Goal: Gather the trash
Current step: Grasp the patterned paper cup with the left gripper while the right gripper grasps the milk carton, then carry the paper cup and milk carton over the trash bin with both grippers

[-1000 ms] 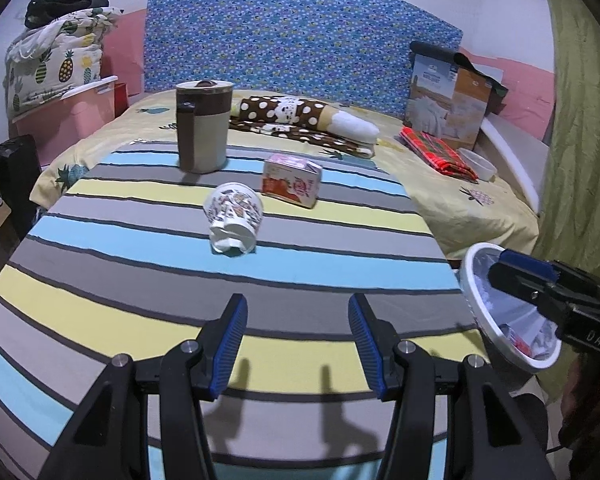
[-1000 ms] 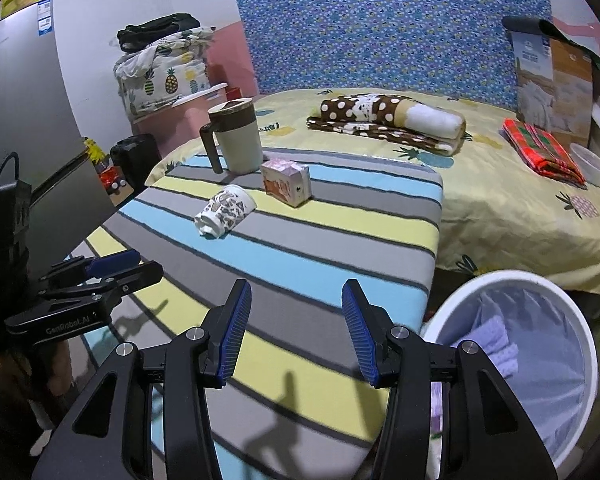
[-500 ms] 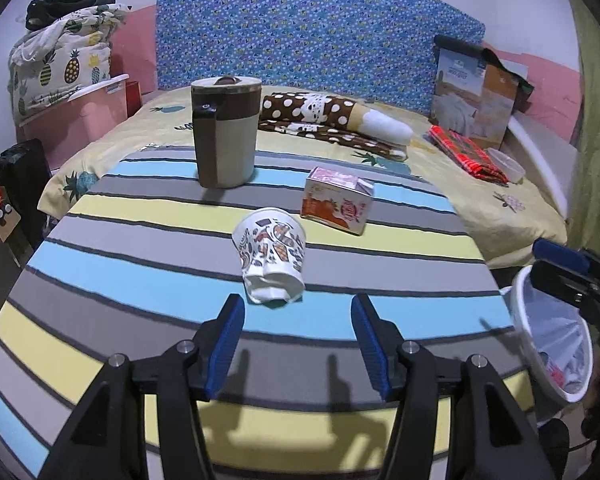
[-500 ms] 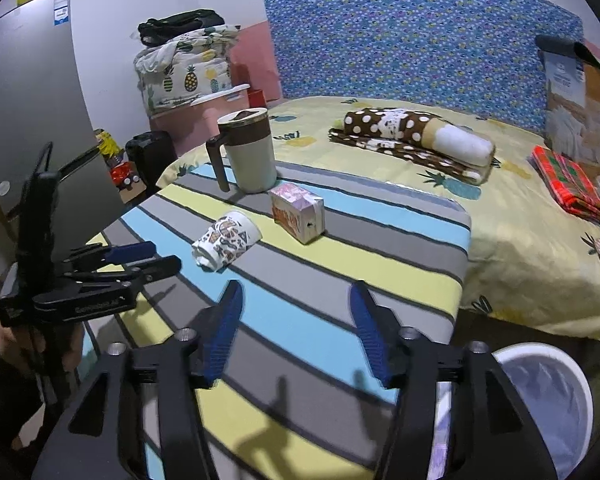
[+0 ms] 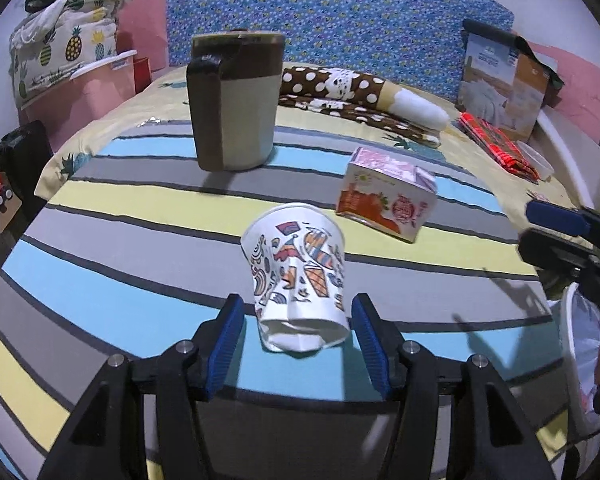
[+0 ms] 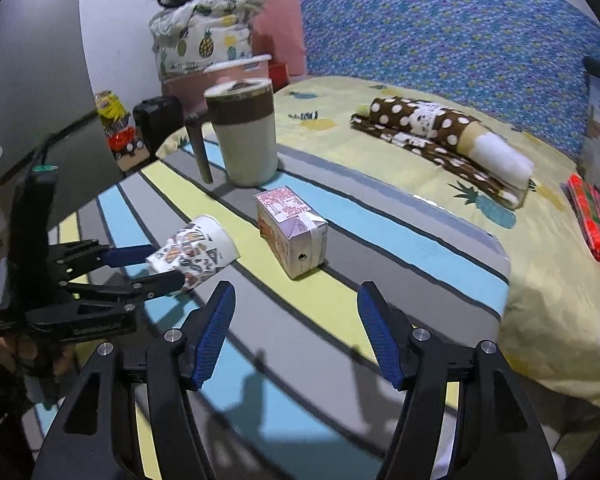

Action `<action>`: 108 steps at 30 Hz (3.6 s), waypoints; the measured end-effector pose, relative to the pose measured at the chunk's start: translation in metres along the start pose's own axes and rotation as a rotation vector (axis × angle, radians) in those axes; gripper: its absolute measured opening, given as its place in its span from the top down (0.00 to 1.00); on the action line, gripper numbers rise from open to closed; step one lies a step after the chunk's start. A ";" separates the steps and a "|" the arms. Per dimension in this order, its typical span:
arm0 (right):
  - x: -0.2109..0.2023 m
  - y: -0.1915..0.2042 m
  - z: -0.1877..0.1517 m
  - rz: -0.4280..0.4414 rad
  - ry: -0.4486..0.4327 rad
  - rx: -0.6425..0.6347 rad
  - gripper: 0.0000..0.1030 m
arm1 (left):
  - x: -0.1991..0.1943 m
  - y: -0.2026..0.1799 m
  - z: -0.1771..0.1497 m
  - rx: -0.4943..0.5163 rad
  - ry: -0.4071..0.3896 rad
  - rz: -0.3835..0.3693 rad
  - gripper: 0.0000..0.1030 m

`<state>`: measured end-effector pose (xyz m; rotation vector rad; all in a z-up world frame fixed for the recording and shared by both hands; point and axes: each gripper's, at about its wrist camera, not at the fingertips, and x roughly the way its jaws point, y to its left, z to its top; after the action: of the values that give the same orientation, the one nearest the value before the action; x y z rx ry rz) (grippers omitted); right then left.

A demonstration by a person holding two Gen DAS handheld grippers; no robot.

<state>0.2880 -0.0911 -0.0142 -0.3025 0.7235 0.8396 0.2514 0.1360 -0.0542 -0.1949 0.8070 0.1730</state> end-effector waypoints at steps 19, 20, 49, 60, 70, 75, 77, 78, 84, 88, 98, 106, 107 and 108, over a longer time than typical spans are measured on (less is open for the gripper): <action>0.062 -0.006 0.025 0.057 0.063 -0.050 0.37 | 0.005 0.005 -0.001 -0.026 0.016 -0.027 0.52; 0.064 -0.004 0.026 0.058 0.064 -0.051 0.37 | 0.005 0.006 -0.001 -0.028 0.017 -0.032 0.52; -0.008 0.014 -0.011 -0.059 0.036 0.125 0.62 | -0.017 -0.017 -0.026 0.020 0.035 -0.064 0.54; -0.066 0.017 -0.046 -0.107 -0.036 0.189 0.62 | -0.067 -0.050 -0.048 0.066 -0.004 -0.106 0.54; -0.099 0.023 -0.067 -0.146 -0.076 0.224 0.62 | -0.102 -0.078 -0.062 0.106 -0.029 -0.157 0.54; -0.110 0.025 -0.077 -0.164 -0.097 0.237 0.62 | -0.111 -0.090 -0.065 0.125 -0.033 -0.178 0.54; -0.112 0.023 -0.081 -0.169 -0.104 0.250 0.62 | -0.115 -0.095 -0.066 0.134 -0.037 -0.187 0.54; -0.114 0.022 -0.083 -0.173 -0.107 0.254 0.62 | -0.117 -0.098 -0.067 0.140 -0.039 -0.190 0.54; -0.127 0.013 -0.097 -0.208 -0.122 0.296 0.62 | -0.121 -0.114 -0.071 0.162 -0.042 -0.217 0.54; -0.134 0.011 -0.105 -0.223 -0.130 0.315 0.62 | -0.119 -0.127 -0.073 0.180 -0.031 -0.236 0.54; -0.142 -0.002 -0.120 -0.246 -0.130 0.367 0.62 | -0.119 -0.162 -0.079 0.235 -0.015 -0.284 0.54; -0.151 -0.012 -0.135 -0.265 -0.124 0.407 0.62 | -0.118 -0.186 -0.083 0.266 0.004 -0.326 0.54; -0.152 -0.015 -0.138 -0.269 -0.124 0.415 0.62 | -0.118 -0.189 -0.084 0.273 0.006 -0.332 0.54; -0.154 -0.017 -0.140 -0.274 -0.124 0.424 0.62 | -0.117 -0.192 -0.084 0.278 0.006 -0.336 0.54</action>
<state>0.1671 -0.2617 -0.0103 0.0324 0.7059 0.4263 0.1570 -0.0792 -0.0045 -0.0660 0.7839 -0.2559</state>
